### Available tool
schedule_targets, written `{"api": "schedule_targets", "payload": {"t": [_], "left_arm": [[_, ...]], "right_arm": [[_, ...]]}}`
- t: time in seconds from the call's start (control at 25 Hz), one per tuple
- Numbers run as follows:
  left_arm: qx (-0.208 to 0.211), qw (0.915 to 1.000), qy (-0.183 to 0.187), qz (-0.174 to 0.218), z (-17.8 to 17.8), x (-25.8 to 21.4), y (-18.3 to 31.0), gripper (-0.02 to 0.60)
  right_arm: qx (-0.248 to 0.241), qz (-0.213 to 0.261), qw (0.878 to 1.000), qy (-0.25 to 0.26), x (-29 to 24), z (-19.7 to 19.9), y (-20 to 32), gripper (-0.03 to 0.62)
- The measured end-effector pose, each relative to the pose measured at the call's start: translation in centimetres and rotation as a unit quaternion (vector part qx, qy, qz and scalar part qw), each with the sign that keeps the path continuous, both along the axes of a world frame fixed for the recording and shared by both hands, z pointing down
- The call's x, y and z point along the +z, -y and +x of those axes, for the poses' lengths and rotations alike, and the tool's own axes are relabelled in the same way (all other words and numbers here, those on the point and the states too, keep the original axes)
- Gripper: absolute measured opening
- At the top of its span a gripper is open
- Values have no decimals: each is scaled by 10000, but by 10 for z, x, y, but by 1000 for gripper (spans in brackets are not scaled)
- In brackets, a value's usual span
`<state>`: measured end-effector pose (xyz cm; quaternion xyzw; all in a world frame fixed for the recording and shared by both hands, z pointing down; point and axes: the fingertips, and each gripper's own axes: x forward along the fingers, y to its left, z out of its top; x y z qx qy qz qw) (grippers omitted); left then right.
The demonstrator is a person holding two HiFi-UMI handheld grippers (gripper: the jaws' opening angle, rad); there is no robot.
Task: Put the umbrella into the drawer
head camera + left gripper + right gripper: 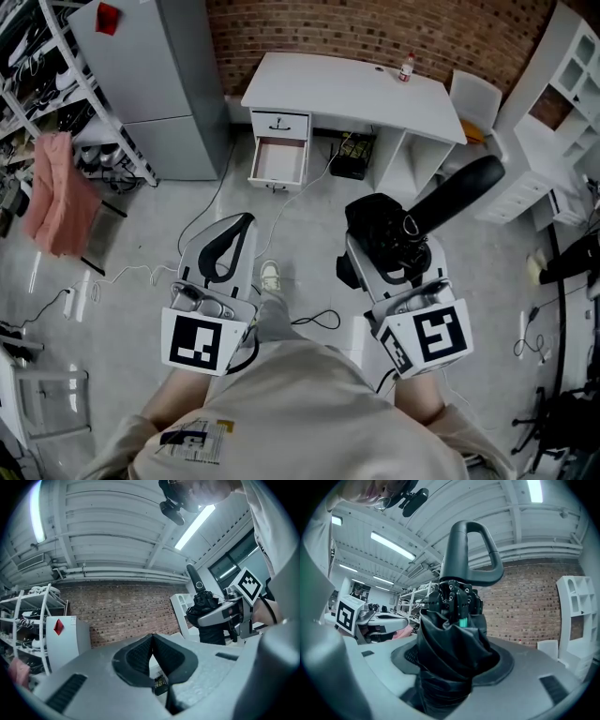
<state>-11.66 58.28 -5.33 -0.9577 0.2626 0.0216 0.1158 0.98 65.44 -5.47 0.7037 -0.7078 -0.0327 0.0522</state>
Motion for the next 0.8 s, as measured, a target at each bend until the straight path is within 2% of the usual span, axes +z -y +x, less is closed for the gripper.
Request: {"api": "schedule_targets", "payload": {"t": [0.16, 0.44, 0.8], "left_arm": [[130, 9999, -88, -27, 7, 6, 24, 9], [-74, 9997, -122, -203, 8, 16, 93, 9], [-204, 9992, -4, -348, 33, 29, 193, 9]], "right_arm": [[3, -1, 10000, -67, 5, 8, 24, 265], [-121, -222, 9996, -116, 16, 10, 93, 265], [-168, -417, 9990, -69, 26, 39, 194, 265]]}}
